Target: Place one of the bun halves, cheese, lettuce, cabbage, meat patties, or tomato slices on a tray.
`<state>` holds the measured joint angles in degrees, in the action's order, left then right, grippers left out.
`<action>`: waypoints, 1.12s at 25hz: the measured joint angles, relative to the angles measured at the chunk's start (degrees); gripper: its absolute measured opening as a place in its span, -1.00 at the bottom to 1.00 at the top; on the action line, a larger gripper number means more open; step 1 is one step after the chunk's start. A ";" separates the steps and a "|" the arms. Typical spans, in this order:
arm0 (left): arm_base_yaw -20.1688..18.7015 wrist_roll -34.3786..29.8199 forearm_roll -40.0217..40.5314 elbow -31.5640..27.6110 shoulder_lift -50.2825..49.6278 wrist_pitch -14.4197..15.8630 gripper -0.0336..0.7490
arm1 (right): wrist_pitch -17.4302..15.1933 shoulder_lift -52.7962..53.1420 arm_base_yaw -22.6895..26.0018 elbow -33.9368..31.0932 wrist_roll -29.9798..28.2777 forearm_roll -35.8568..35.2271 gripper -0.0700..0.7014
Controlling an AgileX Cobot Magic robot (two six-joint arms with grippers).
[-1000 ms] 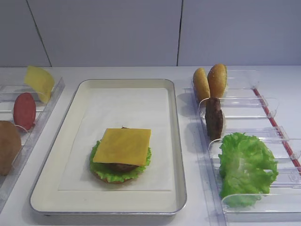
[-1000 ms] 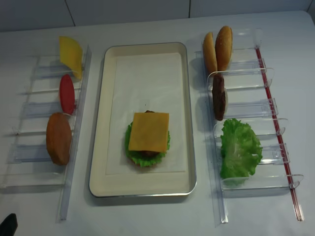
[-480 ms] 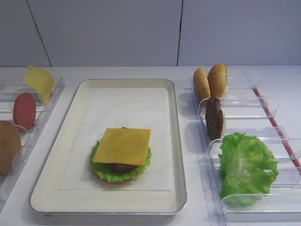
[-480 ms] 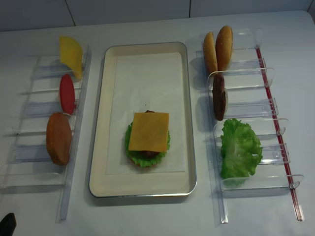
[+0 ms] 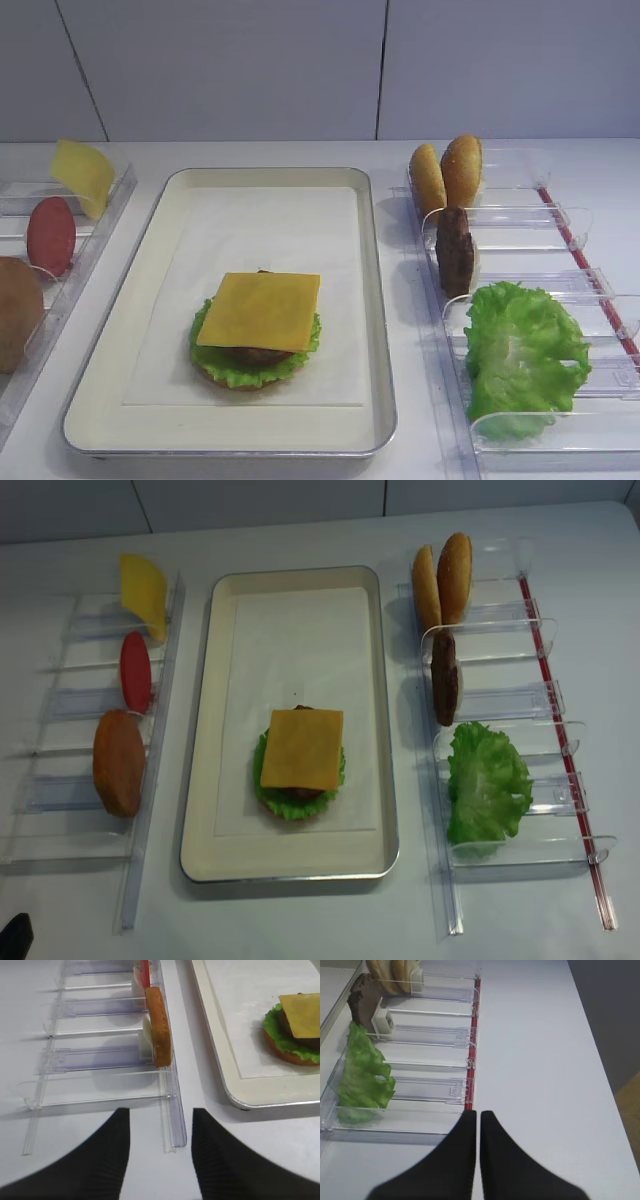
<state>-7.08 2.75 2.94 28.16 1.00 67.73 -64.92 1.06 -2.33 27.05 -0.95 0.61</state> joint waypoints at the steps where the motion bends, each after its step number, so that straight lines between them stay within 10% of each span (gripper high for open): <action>1: 0.00 0.00 0.00 0.00 0.00 0.00 -0.21 | 0.00 0.00 0.00 0.00 0.00 0.00 -0.67; 28: 0.00 0.00 0.00 0.00 0.00 0.00 -0.23 | 0.00 0.00 0.00 0.00 0.00 0.00 -0.67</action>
<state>-7.08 2.75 2.94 28.16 1.00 67.73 -64.92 1.06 -2.33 27.05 -0.95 0.61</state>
